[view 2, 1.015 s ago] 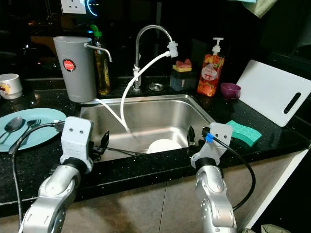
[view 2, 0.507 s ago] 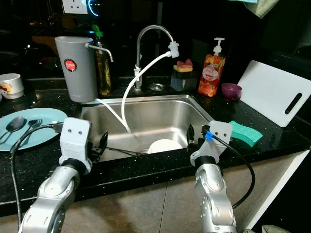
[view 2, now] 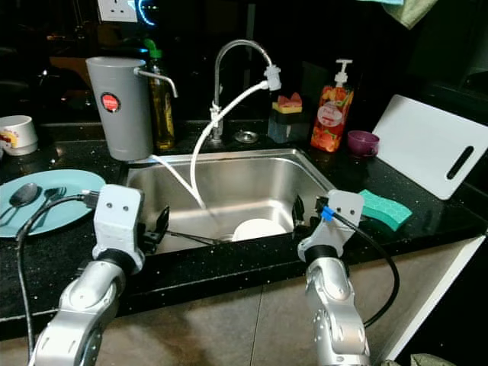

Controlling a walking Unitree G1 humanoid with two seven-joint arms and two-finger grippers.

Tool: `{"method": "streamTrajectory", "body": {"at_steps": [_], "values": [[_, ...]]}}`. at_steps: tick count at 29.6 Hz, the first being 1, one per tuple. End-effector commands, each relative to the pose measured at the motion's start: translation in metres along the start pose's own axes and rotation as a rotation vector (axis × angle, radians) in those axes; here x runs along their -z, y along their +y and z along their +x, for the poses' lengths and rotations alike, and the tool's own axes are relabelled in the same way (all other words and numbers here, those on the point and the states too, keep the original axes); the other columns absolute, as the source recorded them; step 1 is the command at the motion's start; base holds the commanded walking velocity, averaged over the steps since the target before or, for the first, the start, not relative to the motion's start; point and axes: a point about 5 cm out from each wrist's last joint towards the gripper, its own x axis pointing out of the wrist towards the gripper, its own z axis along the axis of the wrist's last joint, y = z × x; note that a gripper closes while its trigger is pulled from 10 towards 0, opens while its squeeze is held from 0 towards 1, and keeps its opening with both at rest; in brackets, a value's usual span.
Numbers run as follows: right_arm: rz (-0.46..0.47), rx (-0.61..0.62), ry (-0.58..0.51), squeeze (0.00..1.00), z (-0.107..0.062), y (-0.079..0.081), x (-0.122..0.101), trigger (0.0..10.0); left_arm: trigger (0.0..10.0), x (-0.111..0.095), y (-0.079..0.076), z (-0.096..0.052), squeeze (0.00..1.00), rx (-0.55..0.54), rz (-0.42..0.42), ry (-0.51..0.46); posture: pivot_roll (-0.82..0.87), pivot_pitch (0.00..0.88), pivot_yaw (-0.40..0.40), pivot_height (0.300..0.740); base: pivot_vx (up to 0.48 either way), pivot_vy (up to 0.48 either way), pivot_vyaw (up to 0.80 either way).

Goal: Kitchen organization

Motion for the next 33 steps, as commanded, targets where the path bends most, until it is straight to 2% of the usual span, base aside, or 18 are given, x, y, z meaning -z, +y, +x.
{"method": "streamTrajectory", "body": {"at_steps": [1, 33], "values": [[0.002, -0.001, 0.008, 0.0, -0.0001, 0.0008, 0.0016, 10.0, 10.0, -0.0013, 0.0003, -0.0005, 0.0, -0.002, 0.002, -0.005, 0.19, 0.035, -0.104, 0.74, 0.0, 0.0, 0.0], [-0.002, -0.003, 0.007, 0.0, 0.0007, -0.0003, 0.0003, 10.0, 10.0, 0.0, 0.0009, -0.0016, 0.0, -0.006, 0.005, 0.0, 0.19, 0.038, -0.109, 0.74, 0.0, 0.0, 0.0]]}}
